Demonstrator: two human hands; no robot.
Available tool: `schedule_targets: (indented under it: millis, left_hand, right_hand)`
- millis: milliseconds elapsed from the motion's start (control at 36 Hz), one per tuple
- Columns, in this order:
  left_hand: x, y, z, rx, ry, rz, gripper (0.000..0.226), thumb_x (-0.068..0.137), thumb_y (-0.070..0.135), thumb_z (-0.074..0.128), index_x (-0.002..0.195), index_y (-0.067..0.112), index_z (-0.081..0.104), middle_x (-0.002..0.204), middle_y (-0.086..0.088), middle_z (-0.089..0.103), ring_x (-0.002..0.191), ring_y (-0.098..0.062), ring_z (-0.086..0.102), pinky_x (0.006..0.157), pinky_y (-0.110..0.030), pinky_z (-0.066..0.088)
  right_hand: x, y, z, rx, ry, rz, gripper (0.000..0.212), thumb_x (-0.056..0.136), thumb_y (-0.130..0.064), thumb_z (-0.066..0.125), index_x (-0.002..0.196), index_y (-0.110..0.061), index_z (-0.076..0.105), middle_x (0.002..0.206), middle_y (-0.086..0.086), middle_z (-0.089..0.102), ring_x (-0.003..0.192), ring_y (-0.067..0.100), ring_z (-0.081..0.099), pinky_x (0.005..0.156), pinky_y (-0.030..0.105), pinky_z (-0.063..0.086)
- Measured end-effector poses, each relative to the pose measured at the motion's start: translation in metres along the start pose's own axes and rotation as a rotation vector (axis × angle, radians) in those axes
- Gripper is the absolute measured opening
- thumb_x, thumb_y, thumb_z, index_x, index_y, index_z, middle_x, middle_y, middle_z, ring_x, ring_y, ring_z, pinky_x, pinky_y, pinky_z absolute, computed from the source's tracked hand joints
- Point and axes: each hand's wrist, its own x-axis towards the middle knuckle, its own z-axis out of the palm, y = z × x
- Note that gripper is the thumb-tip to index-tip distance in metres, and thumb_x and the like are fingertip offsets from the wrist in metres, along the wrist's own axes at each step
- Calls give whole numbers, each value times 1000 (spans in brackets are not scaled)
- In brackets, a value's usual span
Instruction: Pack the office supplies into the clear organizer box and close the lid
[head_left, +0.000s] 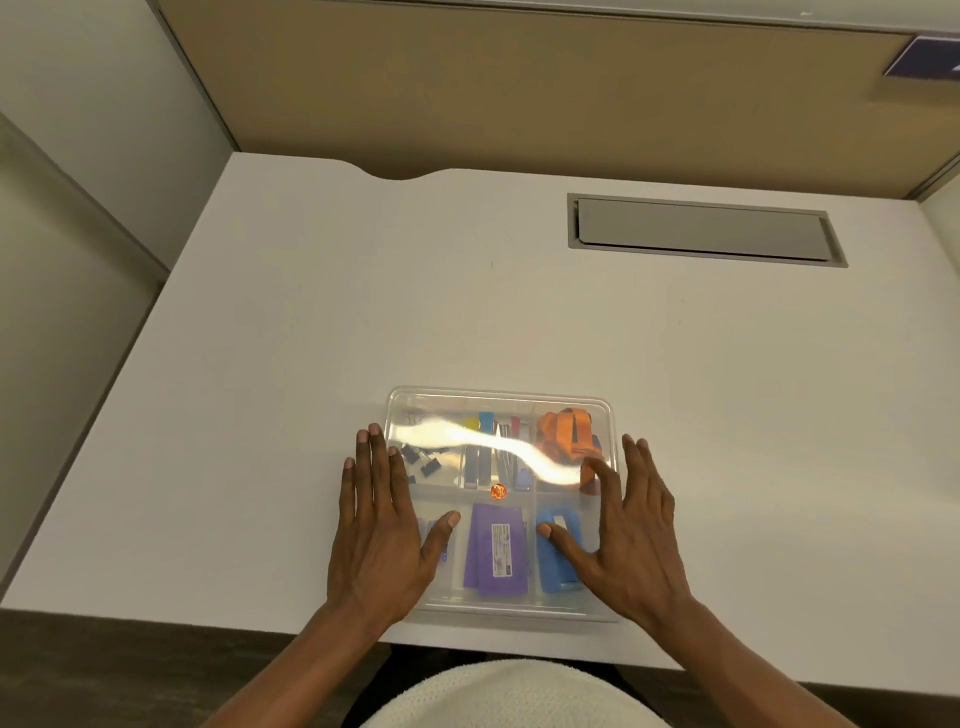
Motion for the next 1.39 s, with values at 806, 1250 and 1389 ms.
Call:
schedule_targets:
  millis: [806, 1250, 1389]
  left_hand:
    - [68, -1, -5, -195, -14, 235, 130, 72, 103, 26, 162, 23, -22, 175, -8, -6, 163, -28, -2, 130, -56, 17]
    - [68, 4, -10, 21, -64, 214, 132, 74, 102, 22, 165, 9, -1, 174, -12, -11, 162, -30, -8, 131, -54, 14]
    - [66, 5, -18, 42, -97, 219, 132, 76, 102, 22, 164, 9, -11, 172, -14, -23, 160, -28, -20, 132, -52, 7]
  right_hand:
    - [55, -14, 11, -195, 1, -170, 105, 89, -83, 37, 163, -14, 11, 172, 13, 1, 159, 32, -2, 124, 56, 21]
    - [55, -18, 6, -206, -35, -154, 107, 87, -85, 38, 162, -13, 19, 172, 14, 5, 159, 33, 1, 124, 56, 23]
    - [64, -20, -4, -194, -100, -109, 106, 79, -94, 34, 152, -16, 41, 167, 14, 27, 155, 37, 21, 120, 56, 31]
